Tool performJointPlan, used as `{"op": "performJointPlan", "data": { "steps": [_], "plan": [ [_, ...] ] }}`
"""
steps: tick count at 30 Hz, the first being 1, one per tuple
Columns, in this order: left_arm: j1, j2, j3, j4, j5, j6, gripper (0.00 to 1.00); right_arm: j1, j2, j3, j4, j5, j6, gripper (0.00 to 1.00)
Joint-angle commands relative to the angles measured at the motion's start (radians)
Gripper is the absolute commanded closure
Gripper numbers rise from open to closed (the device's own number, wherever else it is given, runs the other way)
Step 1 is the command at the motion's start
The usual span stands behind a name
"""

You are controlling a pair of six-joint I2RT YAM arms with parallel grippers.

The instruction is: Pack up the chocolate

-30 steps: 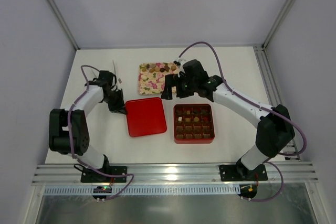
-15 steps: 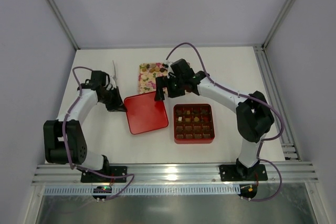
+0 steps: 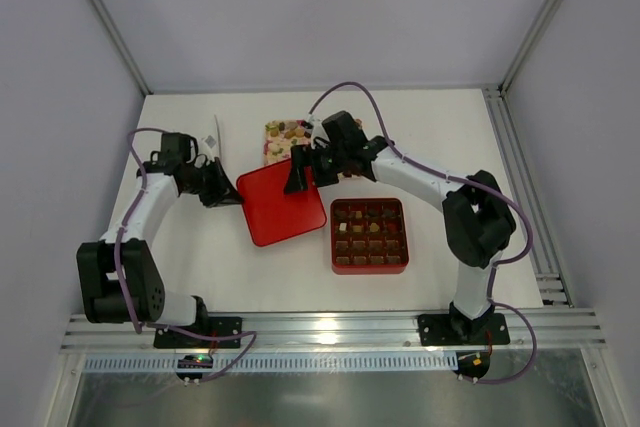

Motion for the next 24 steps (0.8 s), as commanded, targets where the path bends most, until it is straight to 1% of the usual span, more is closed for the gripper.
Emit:
{"op": "performJointPlan", "data": {
  "steps": [1,2,3,4,5,6,8,9,10,11,14,15,16,17,19,20,22,23,24],
  "plan": [
    [0.01,-0.028,0.01,0.046,0.097,-0.026,1.0,0.004,0.004,-0.027,0.145,-0.142,0.09,0.16],
    [0.009,-0.028,0.01,0.049,0.1,-0.029,1.0,0.001,0.001,-0.038,0.166,-0.162,0.113,0.18],
    [0.01,-0.027,0.008,0.051,0.103,-0.029,1.0,0.0,-0.006,-0.06,0.214,-0.194,0.132,0.24],
    [0.01,-0.025,0.008,0.052,0.104,-0.029,1.0,-0.003,-0.011,-0.071,0.238,-0.211,0.173,0.26],
    [0.01,-0.026,0.007,0.052,0.106,-0.029,1.0,-0.01,-0.016,-0.084,0.263,-0.222,0.191,0.32],
    [0.01,-0.025,0.005,0.052,0.109,-0.029,1.0,-0.01,-0.022,-0.102,0.3,-0.231,0.207,0.34],
    [0.01,-0.031,0.001,0.063,0.117,-0.033,1.0,-0.014,-0.034,-0.113,0.323,-0.256,0.245,0.41],
    [0.007,-0.034,0.001,0.066,0.12,-0.033,1.0,-0.016,-0.036,-0.116,0.331,-0.26,0.256,0.49],
    [0.009,-0.037,0.001,0.07,0.124,-0.032,1.0,-0.016,-0.042,-0.116,0.334,-0.265,0.261,0.54],
    [0.009,-0.04,-0.003,0.07,0.126,-0.033,1.0,-0.016,-0.046,-0.119,0.337,-0.268,0.274,0.65],
    [0.009,-0.046,-0.007,0.072,0.124,-0.033,1.0,-0.022,-0.063,-0.137,0.361,-0.277,0.305,0.78],
    [0.01,-0.051,-0.006,0.074,0.121,-0.033,1.0,-0.023,-0.066,-0.15,0.395,-0.282,0.328,0.86],
    [0.009,-0.054,-0.007,0.075,0.12,-0.033,0.99,-0.03,-0.071,-0.156,0.404,-0.286,0.342,0.89],
    [0.009,-0.057,-0.009,0.075,0.115,-0.033,0.94,-0.033,-0.078,-0.162,0.41,-0.289,0.353,0.95],
    [0.009,-0.072,-0.009,0.075,0.097,-0.029,0.87,-0.037,-0.088,-0.174,0.418,-0.292,0.373,0.96],
    [0.007,-0.077,-0.004,0.075,0.088,-0.024,0.79,-0.039,-0.1,-0.177,0.424,-0.293,0.379,0.96],
    [0.0,-0.102,0.005,0.069,0.057,-0.015,0.67,-0.045,-0.111,-0.186,0.429,-0.293,0.4,0.96],
    [-0.003,-0.114,0.014,0.066,0.02,-0.012,0.53,-0.051,-0.115,-0.191,0.43,-0.294,0.409,0.96],
    [-0.01,-0.128,0.02,0.063,0.002,-0.009,0.47,-0.057,-0.124,-0.194,0.432,-0.299,0.417,0.96]
  ]
}}
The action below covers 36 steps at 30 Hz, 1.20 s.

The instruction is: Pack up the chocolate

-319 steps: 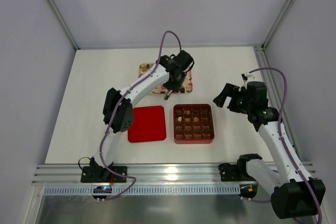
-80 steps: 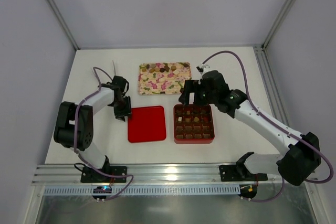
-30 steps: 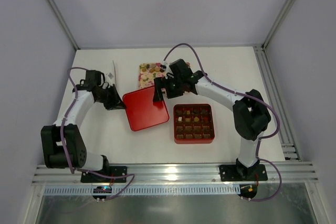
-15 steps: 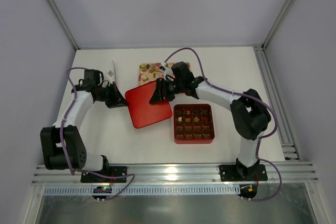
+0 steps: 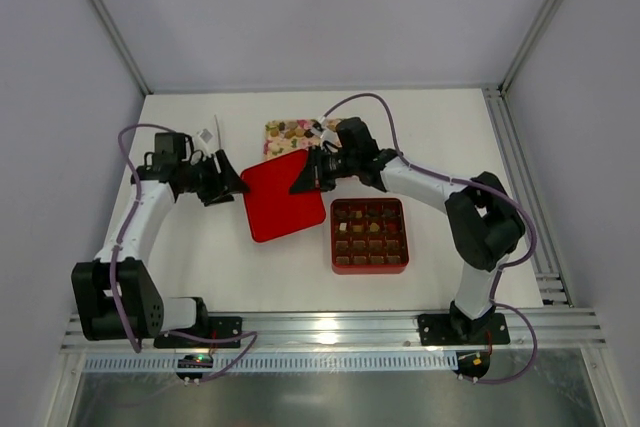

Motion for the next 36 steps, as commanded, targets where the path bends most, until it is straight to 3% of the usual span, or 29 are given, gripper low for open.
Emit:
{"op": "performJointPlan", "data": {
  "steps": [1,5,6,13,14,17,18,19,22,28,34,36],
  "plan": [
    [-0.017,-0.085,0.047,0.019,-0.089,0.024,0.37,-0.027,-0.089,-0.002,0.078,-0.029,0.072,0.96],
    [-0.071,-0.169,0.106,0.017,-0.209,0.068,0.27,-0.073,-0.093,0.019,0.023,-0.02,0.085,0.96],
    [-0.1,-0.187,0.116,0.034,-0.299,0.079,0.27,-0.084,-0.093,0.025,0.02,-0.032,0.098,0.96],
    [-0.566,-0.37,0.124,0.131,-0.751,0.231,0.25,-0.172,-0.082,0.099,-0.169,-0.069,0.163,0.96],
    [-0.676,-0.378,0.122,0.139,-0.789,0.252,0.25,-0.179,-0.092,0.099,-0.171,-0.077,0.175,0.96],
    [-0.88,-0.349,0.136,0.146,-1.035,0.352,0.25,-0.211,-0.096,0.111,-0.183,-0.109,0.22,0.96],
    [-1.013,-0.308,0.142,0.151,-1.103,0.407,0.25,-0.218,-0.098,0.123,-0.2,-0.114,0.23,0.96],
    [-1.084,-0.286,0.147,0.154,-1.266,0.447,0.24,-0.225,-0.096,0.131,-0.212,-0.118,0.229,0.96],
    [-1.244,-0.212,0.142,0.206,-1.43,0.55,0.24,-0.245,-0.104,0.153,-0.255,-0.141,0.239,0.96],
    [-1.441,-0.133,0.076,0.434,-1.539,0.783,0.21,-0.282,-0.148,0.177,-0.328,-0.155,0.223,0.96],
    [-1.442,-0.12,-0.057,0.7,-1.499,1.002,0.2,-0.302,-0.193,0.188,-0.384,-0.158,0.21,0.96],
    [-1.438,-0.123,-0.122,0.876,-1.475,1.12,0.19,-0.302,-0.207,0.183,-0.394,-0.155,0.207,0.96]
  ]
}}
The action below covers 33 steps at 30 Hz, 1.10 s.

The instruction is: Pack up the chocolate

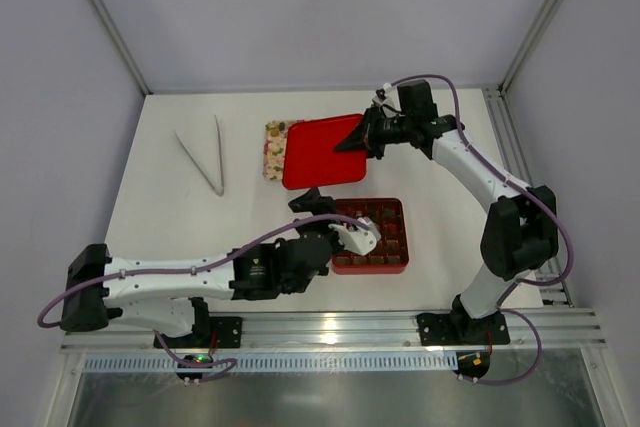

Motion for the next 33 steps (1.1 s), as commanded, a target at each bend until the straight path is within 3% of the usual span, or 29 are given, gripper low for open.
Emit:
{"op": "performJointPlan", "data": {
  "steps": [1,2,8,15,20,29,31,32,33],
  "plan": [
    [0.013,-0.008,-0.103,0.368,0.0,0.238,0.19,-0.001,-0.078,0.042,-0.029,-0.036,-0.001,0.96],
    [0.044,0.003,-0.141,0.484,-0.005,0.301,0.19,-0.003,-0.083,0.037,-0.037,-0.033,0.001,0.96],
    [0.13,0.038,-0.14,0.609,0.061,0.359,0.21,-0.003,-0.138,-0.021,-0.041,-0.02,-0.002,0.96],
    [0.162,0.121,-0.099,0.596,0.102,0.425,0.31,-0.001,-0.167,-0.052,-0.044,-0.007,-0.009,0.96],
    [0.167,0.176,-0.094,0.673,0.09,0.55,0.38,-0.001,-0.172,-0.05,-0.052,-0.012,-0.016,0.96],
    [0.193,0.247,-0.063,0.782,0.066,0.663,0.61,-0.001,-0.178,-0.058,-0.069,-0.015,-0.03,0.96],
    [0.194,0.248,-0.063,0.797,0.069,0.679,0.73,-0.003,-0.181,-0.058,-0.072,-0.015,-0.033,0.96],
    [0.194,0.25,-0.062,0.802,0.069,0.682,0.88,0.0,-0.184,-0.059,-0.072,-0.015,-0.033,0.96],
    [0.196,0.251,-0.06,0.808,0.069,0.691,0.94,-0.001,-0.186,-0.059,-0.07,-0.015,-0.033,0.96]
  ]
}}
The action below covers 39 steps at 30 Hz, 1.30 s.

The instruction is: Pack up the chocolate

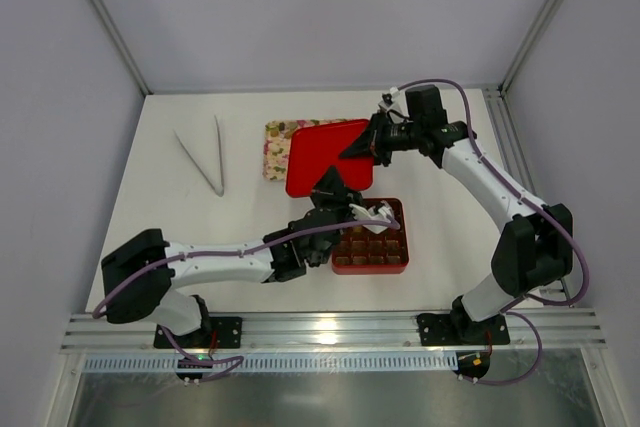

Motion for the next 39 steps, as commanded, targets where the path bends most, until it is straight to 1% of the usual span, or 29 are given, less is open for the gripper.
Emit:
{"op": "performJointPlan", "data": {
  "steps": [1,4,7,8,10,11,12,13,14,15,18,20,22,23,24,25,26,27,28,29,30,31,32,34,35,36,37,38,39],
  "plan": [
    [0.009,0.004,0.043,0.12,-0.015,0.037,0.98,0.002,-0.064,0.002,-0.001,-0.022,-0.019,0.96],
    [0.013,0.013,0.055,0.117,-0.014,0.039,1.0,0.004,-0.07,0.0,-0.003,-0.021,-0.022,0.91],
    [0.01,0.012,0.072,0.094,-0.015,0.017,1.0,0.0,-0.08,0.015,-0.019,-0.005,-0.054,0.66],
    [0.006,0.009,0.079,0.074,-0.017,-0.001,1.0,-0.001,-0.083,0.027,-0.041,0.034,-0.071,0.49],
    [0.0,-0.019,0.128,-0.067,0.0,-0.122,1.0,-0.015,-0.089,0.064,-0.081,0.077,-0.122,0.34],
    [0.0,-0.028,0.156,-0.139,0.011,-0.188,1.0,-0.024,-0.093,0.074,-0.085,0.102,-0.136,0.24],
    [0.0,-0.051,0.183,-0.297,0.023,-0.252,1.0,-0.032,-0.107,0.086,-0.082,0.143,-0.143,0.19],
    [0.0,-0.059,0.24,-0.37,0.038,-0.376,1.0,-0.041,-0.116,0.092,-0.078,0.166,-0.159,0.16],
    [0.0,-0.068,0.263,-0.433,0.073,-0.43,1.0,-0.062,-0.126,0.097,-0.073,0.186,-0.168,0.1],
    [0.0,-0.074,0.286,-0.548,0.095,-0.481,1.0,-0.072,-0.147,0.112,-0.076,0.246,-0.178,0.07],
    [0.0,-0.088,0.372,-0.74,0.164,-0.677,1.0,-0.105,-0.202,0.147,-0.092,0.38,-0.215,0.01],
    [0.011,-0.088,0.423,-0.812,0.215,-0.813,1.0,-0.133,-0.242,0.152,-0.096,0.461,-0.226,0.0],
    [0.04,-0.089,0.464,-0.891,0.299,-0.895,1.0,-0.153,-0.306,0.137,-0.093,0.571,-0.231,0.0],
    [0.057,-0.086,0.48,-0.949,0.355,-1.006,1.0,-0.165,-0.325,0.126,-0.089,0.594,-0.229,0.0],
    [0.074,-0.086,0.493,-0.97,0.456,-1.053,1.0,-0.191,-0.345,0.102,-0.084,0.61,-0.229,0.0],
    [0.089,-0.088,0.503,-0.981,0.5,-1.104,1.0,-0.202,-0.375,0.089,-0.081,0.63,-0.229,0.0],
    [0.126,-0.091,0.509,-0.984,0.549,-1.206,1.0,-0.21,-0.394,0.074,-0.075,0.633,-0.241,0.0],
    [0.149,-0.097,0.509,-0.983,0.7,-1.272,1.0,-0.219,-0.406,0.048,-0.073,0.634,-0.249,0.0],
    [0.17,-0.105,0.507,-0.971,0.763,-1.331,1.0,-0.219,-0.434,0.032,-0.073,0.634,-0.26,0.0],
    [0.222,-0.117,0.492,-0.924,0.846,-1.454,1.0,-0.217,-0.451,-0.013,-0.058,0.625,-0.275,0.0],
    [0.244,-0.125,0.477,-0.885,0.908,-1.522,1.0,-0.219,-0.468,-0.044,-0.046,0.619,-0.283,0.0],
    [0.268,-0.129,0.462,-0.842,1.016,-1.587,1.0,-0.217,-0.501,-0.073,-0.038,0.611,-0.289,0.0],
    [0.287,-0.128,0.443,-0.76,1.057,-1.663,1.0,-0.217,-0.517,-0.101,-0.029,0.61,-0.3,0.0],
    [0.348,-0.126,0.367,-0.646,1.167,-1.898,1.0,-0.217,-0.541,-0.172,-0.027,0.604,-0.332,0.0],
    [0.361,-0.125,0.331,-0.495,1.193,-1.972,1.0,-0.219,-0.563,-0.193,-0.027,0.598,-0.343,0.0],
    [0.382,-0.119,0.252,-0.415,1.218,-2.035,1.0,-0.217,-0.574,-0.239,-0.03,0.594,-0.364,0.0],
    [0.39,-0.117,0.213,-0.339,1.229,-2.164,1.0,-0.217,-0.584,-0.264,-0.03,0.596,-0.372,0.0],
    [0.398,-0.114,0.178,-0.2,1.227,-2.216,1.0,-0.219,-0.598,-0.288,-0.026,0.597,-0.379,0.0],
    [0.402,-0.099,0.14,-0.141,1.224,-2.27,1.0,-0.217,-0.615,-0.337,-0.016,0.594,-0.387,0.0]
  ]
}}
